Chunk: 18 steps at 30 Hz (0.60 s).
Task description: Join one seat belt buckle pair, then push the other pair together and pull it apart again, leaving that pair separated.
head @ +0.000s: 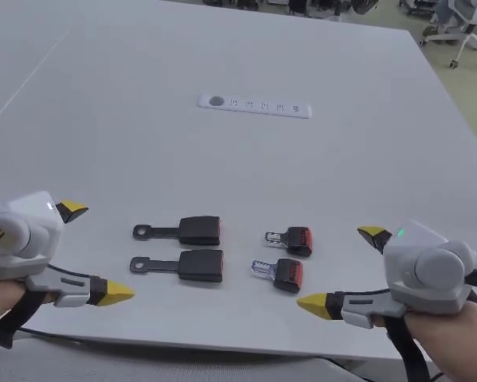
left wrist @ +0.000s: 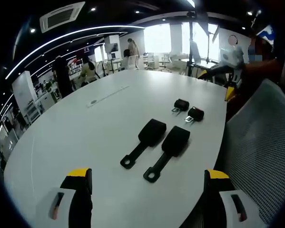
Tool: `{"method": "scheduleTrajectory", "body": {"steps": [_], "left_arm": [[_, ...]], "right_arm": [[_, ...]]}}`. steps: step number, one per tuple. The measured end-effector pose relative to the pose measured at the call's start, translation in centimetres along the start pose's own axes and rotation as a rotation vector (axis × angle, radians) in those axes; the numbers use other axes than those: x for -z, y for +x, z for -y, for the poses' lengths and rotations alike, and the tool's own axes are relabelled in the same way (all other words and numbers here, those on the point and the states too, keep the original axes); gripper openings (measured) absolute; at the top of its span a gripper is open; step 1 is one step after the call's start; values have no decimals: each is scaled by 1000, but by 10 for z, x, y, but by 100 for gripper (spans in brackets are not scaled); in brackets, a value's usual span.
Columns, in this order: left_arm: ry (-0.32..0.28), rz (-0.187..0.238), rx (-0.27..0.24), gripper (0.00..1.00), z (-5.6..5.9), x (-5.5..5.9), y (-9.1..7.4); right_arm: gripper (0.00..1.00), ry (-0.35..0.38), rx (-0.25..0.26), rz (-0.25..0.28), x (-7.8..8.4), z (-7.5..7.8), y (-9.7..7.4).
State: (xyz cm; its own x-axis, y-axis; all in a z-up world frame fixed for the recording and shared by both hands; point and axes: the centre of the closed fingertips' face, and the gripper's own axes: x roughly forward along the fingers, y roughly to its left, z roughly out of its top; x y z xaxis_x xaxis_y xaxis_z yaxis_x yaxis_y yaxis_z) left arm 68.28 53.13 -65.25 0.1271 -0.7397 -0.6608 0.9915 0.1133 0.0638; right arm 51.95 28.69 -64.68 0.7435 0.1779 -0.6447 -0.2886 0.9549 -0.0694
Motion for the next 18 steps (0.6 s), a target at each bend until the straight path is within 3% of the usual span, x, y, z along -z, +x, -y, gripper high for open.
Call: {"method": "scheduleTrajectory", "body": {"steps": [7, 9, 18], "left_arm": [[9, -1, 2, 99, 0, 0, 0], [45, -18, 1, 99, 1, 3, 0], [42, -17, -1, 100, 0, 2, 0]], "right_arm": [[97, 3, 0, -4, 2, -1, 1], [97, 2, 1, -4, 2, -1, 0], [97, 1, 4, -5, 2, 1, 0]]}}
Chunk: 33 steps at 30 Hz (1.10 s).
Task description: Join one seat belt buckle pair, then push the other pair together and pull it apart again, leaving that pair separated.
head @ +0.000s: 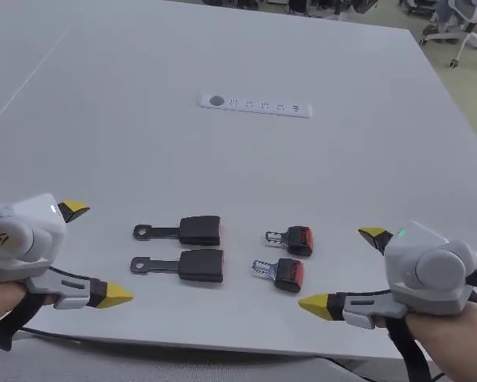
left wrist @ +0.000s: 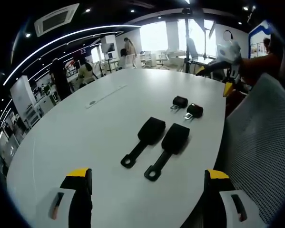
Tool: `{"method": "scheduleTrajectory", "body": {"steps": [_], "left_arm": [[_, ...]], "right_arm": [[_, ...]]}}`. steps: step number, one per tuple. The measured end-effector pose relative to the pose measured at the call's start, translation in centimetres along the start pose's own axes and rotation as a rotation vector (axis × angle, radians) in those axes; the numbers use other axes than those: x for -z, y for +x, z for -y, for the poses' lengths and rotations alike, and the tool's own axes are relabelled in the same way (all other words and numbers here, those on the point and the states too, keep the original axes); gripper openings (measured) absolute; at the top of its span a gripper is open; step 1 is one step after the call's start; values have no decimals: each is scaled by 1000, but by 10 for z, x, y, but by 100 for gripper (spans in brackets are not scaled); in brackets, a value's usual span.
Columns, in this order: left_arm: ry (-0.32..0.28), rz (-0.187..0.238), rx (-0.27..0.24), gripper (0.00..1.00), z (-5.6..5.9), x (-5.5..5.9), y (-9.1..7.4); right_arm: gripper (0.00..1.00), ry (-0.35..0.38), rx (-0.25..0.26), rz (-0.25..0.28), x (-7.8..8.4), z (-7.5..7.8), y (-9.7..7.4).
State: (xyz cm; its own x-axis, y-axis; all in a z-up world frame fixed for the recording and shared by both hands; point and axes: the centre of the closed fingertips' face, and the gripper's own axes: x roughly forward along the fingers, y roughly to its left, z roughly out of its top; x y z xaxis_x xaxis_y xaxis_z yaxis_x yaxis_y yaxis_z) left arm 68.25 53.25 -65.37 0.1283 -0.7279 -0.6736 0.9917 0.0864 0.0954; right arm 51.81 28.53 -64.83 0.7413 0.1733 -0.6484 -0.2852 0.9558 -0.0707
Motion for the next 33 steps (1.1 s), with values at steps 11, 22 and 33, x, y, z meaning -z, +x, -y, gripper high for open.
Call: {"method": "scheduleTrajectory", "body": {"steps": [11, 22, 33], "left_arm": [[15, -14, 7, 99, 1, 2, 0], [35, -55, 15, 99, 0, 7, -1], [29, -80, 28, 96, 2, 8, -1]], "right_arm": [[96, 10, -6, 1, 1, -1, 2], [95, 7, -12, -5, 0, -1, 7], [91, -4, -35, -23, 1, -3, 10]]}}
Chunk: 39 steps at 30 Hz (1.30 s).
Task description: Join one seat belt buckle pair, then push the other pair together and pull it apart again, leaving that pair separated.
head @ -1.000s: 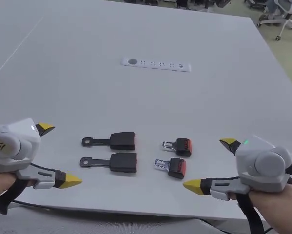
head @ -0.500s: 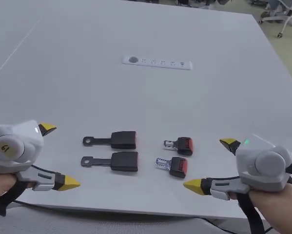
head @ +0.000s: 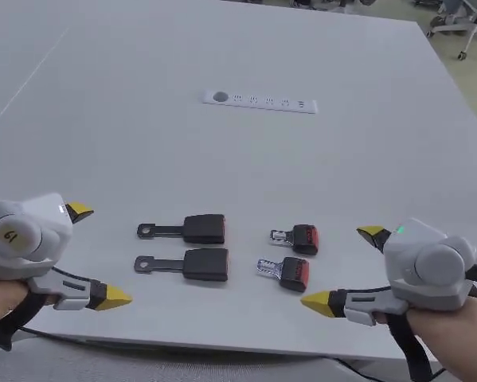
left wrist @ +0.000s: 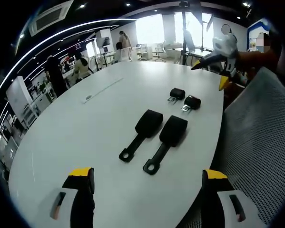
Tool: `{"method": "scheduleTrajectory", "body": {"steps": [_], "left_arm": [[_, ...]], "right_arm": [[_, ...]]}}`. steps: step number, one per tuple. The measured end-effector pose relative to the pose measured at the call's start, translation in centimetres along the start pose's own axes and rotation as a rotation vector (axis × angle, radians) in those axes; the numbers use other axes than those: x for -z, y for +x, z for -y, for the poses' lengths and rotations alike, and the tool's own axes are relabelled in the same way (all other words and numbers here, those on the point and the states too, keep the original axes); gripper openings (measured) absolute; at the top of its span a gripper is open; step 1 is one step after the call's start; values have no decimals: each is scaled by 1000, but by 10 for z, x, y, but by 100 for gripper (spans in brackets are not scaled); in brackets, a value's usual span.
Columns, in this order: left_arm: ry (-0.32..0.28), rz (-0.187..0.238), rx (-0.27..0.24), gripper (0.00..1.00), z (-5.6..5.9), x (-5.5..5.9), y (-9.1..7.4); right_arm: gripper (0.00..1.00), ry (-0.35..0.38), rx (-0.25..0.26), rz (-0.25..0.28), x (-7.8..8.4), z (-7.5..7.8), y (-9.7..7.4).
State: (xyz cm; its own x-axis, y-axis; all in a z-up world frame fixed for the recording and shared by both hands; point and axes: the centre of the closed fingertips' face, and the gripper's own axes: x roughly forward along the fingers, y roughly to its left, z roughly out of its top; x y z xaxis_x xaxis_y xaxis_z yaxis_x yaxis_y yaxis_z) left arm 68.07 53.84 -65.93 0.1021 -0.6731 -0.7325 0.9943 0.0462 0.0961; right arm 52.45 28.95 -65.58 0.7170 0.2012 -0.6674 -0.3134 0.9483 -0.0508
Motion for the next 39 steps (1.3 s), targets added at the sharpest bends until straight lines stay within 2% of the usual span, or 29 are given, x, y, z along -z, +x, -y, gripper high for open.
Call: {"method": "scheduleTrajectory", "body": {"steps": [3, 6, 8, 10, 14, 17, 23, 25, 27, 32, 35, 39], "left_arm": [[4, -6, 10, 95, 2, -2, -1], [20, -13, 54, 90, 9, -7, -1], [42, -39, 53, 91, 9, -7, 0], [57, -55, 60, 91, 9, -9, 3], [96, -68, 102, 91, 17, -18, 8], [115, -76, 128, 90, 20, -22, 13], [156, -105, 165, 89, 22, -24, 24], [182, -107, 169, 88, 22, -24, 28], [176, -116, 182, 88, 24, -24, 32], [189, -126, 204, 86, 28, -22, 43], [192, -112, 202, 84, 29, -28, 49], [207, -126, 223, 84, 33, -29, 60]], "right_arm": [[90, -4, -4, -6, 0, -1, 0], [88, -4, -8, -7, 0, 0, 0], [84, -7, -25, -13, 0, -1, -1], [79, -2, -44, -18, 2, -3, -1], [77, -9, -54, -27, 4, -4, 0], [68, -1, -89, -36, 4, -9, 0], [67, -15, -102, -48, 7, -10, 4], [60, 4, -126, -48, 7, -13, 5], [53, 17, -149, -50, 8, -15, 8], [53, -2, -157, -60, 9, -16, 13], [54, -21, -164, -61, 6, -17, 17], [55, -49, -178, -68, 5, -19, 22]]}}
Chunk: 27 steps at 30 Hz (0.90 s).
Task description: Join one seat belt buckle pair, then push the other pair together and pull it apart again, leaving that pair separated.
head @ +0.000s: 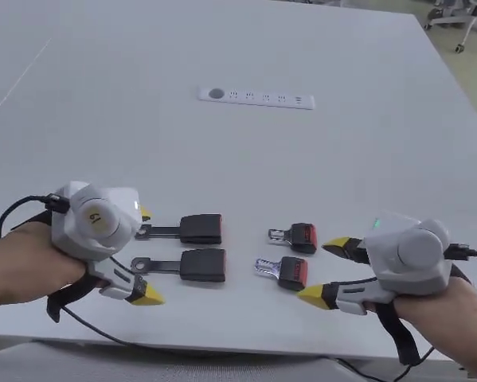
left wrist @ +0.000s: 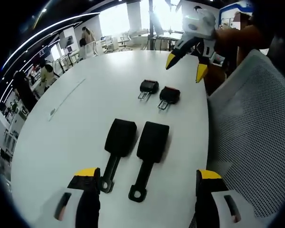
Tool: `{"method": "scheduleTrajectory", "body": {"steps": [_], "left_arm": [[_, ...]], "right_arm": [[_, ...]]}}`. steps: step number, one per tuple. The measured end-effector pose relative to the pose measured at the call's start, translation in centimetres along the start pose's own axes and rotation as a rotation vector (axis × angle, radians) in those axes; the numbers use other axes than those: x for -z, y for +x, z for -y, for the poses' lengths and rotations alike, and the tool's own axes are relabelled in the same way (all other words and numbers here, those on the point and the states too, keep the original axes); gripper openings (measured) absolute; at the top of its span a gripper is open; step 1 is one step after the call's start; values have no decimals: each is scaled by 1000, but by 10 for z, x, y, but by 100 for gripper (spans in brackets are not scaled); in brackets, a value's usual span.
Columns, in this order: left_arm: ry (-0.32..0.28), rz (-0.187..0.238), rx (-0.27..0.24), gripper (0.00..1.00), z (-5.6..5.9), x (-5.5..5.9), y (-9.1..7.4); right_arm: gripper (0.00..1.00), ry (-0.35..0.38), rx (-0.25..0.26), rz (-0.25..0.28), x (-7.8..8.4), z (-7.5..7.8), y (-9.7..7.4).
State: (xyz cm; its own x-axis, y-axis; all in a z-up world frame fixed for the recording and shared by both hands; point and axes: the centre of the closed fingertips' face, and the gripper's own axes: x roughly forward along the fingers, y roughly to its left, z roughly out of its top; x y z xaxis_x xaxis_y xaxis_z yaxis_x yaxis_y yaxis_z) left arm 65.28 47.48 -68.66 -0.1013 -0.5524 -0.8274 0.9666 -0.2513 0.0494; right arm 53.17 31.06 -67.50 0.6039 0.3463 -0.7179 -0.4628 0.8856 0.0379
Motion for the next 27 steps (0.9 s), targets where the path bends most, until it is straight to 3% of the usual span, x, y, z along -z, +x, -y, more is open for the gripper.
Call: {"method": "scheduleTrajectory", "body": {"steps": [5, 20, 22, 27], "left_arm": [[12, -32, 48, 78, 6, -2, 12], [35, -52, 96, 66, 7, -3, 47], [38, -54, 103, 64, 8, -4, 51], [47, -50, 119, 59, 12, -9, 62]], "right_arm": [[50, -49, -13, -27, 2, 2, 6], [43, -170, -80, -121, 12, 7, 26], [38, -152, -109, -129, 13, 5, 28], [37, -170, -114, -141, 14, 8, 34]]}}
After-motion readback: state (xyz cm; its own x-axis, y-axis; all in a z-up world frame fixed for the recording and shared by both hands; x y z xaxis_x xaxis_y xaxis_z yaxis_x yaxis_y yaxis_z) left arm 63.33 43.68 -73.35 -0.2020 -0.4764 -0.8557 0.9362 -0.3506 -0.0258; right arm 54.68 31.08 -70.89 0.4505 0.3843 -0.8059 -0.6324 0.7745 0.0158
